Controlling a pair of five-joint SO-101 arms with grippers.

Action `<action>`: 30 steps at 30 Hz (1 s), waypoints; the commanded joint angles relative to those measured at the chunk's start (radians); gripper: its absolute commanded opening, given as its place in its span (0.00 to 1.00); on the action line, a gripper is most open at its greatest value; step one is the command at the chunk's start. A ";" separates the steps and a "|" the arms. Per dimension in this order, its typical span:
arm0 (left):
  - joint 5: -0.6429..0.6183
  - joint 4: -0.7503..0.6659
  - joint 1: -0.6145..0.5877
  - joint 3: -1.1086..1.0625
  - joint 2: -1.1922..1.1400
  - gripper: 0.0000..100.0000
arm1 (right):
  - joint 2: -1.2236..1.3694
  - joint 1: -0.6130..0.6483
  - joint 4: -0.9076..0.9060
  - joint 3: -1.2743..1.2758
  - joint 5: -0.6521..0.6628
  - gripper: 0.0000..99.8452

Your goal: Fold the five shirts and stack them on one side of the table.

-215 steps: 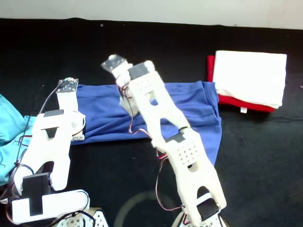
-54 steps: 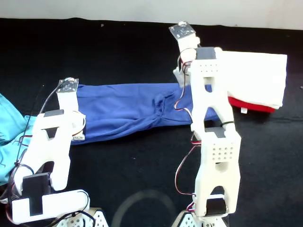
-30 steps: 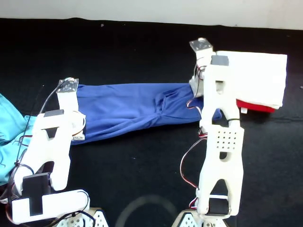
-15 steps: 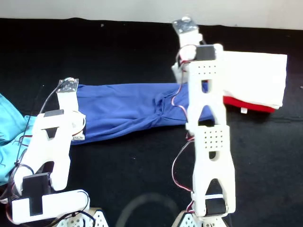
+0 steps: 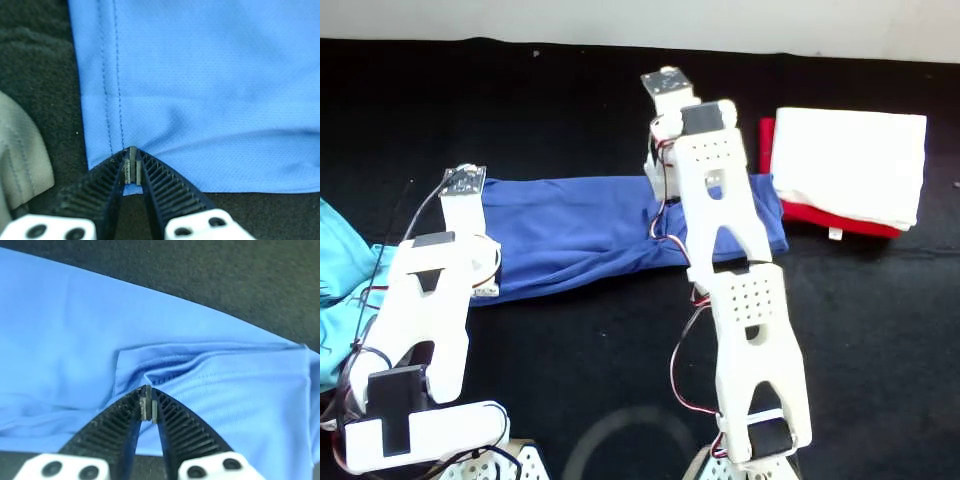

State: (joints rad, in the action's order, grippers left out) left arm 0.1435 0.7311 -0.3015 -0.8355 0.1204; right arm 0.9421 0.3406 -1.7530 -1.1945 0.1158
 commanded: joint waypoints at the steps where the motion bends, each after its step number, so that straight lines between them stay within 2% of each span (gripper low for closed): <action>1: -0.006 -0.015 0.010 -0.007 0.001 0.01 | -0.217 0.007 -0.015 0.168 -0.044 0.01; 5: -0.006 -0.015 0.010 -0.007 0.001 0.01 | -0.389 0.008 0.028 0.476 -0.051 0.01; 11: -0.006 -0.015 0.010 -0.007 0.001 0.01 | -0.492 0.025 0.420 0.866 0.014 0.01; 16: -0.006 -0.015 0.010 -0.007 0.001 0.01 | -0.498 0.059 0.656 1.024 0.025 0.01; 23: -0.006 -0.015 0.010 -0.007 0.001 0.01 | -0.503 0.148 0.636 1.015 0.018 0.01; 30: -0.006 -0.015 0.010 -0.007 0.001 0.01 | -0.503 0.157 0.604 1.021 0.017 0.01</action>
State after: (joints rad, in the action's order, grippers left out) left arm 0.1435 0.7311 -0.3015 -0.8355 0.1204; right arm 0.5201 0.4864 -1.1423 -0.1695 0.1297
